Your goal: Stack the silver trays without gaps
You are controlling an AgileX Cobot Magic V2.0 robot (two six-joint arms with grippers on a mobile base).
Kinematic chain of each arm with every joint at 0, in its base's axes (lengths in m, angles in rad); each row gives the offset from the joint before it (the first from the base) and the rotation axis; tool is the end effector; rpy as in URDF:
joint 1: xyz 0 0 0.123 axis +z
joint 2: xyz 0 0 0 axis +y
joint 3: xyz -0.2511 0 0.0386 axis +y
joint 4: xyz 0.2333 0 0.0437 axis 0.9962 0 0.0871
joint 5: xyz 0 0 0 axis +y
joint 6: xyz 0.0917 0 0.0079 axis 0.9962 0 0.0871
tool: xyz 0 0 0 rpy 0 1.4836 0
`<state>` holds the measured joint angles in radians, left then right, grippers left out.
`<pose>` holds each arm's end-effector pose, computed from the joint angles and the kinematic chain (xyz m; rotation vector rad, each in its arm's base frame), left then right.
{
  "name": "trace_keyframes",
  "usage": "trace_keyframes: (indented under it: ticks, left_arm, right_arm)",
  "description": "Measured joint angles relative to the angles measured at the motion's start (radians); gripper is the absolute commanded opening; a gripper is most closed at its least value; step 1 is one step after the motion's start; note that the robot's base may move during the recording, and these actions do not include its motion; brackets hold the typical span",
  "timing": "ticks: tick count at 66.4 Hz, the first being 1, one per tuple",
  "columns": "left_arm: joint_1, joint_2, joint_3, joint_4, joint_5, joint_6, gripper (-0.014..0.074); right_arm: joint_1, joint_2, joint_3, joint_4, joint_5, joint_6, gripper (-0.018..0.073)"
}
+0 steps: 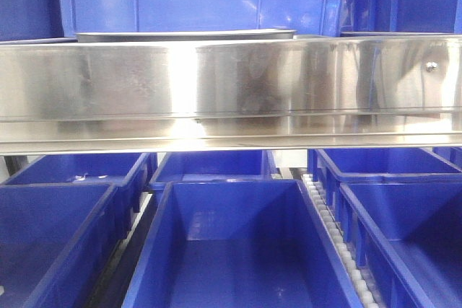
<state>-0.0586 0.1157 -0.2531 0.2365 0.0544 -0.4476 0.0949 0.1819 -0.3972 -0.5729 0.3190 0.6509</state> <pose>0.0708 -0.0030 0.2812 -0.1177 1.3975 -0.2155 0.0704 -0.0091 0.3017 0.1405 1.5331 0.0244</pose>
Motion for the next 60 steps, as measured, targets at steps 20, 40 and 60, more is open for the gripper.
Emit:
trace_keyframes:
  ticks: [20,40,60]
  left_arm:
    - [0.0,0.0,0.0,0.0,0.0,0.0,-0.0007]
    - [0.0,0.0,0.0,0.0,0.0,0.0,-0.0007]
    - [0.0,0.0,0.0,0.0,0.002,0.0,-0.0007]
  right_arm:
    - [0.0,0.0,0.052,0.078,-0.014,-0.036,-0.0015]
    - [-0.044,0.0,0.185,0.436,-0.19,-0.5,-0.0015]
    - [-0.17,-0.067,0.322,0.554,-0.339,-0.638,-0.0015]
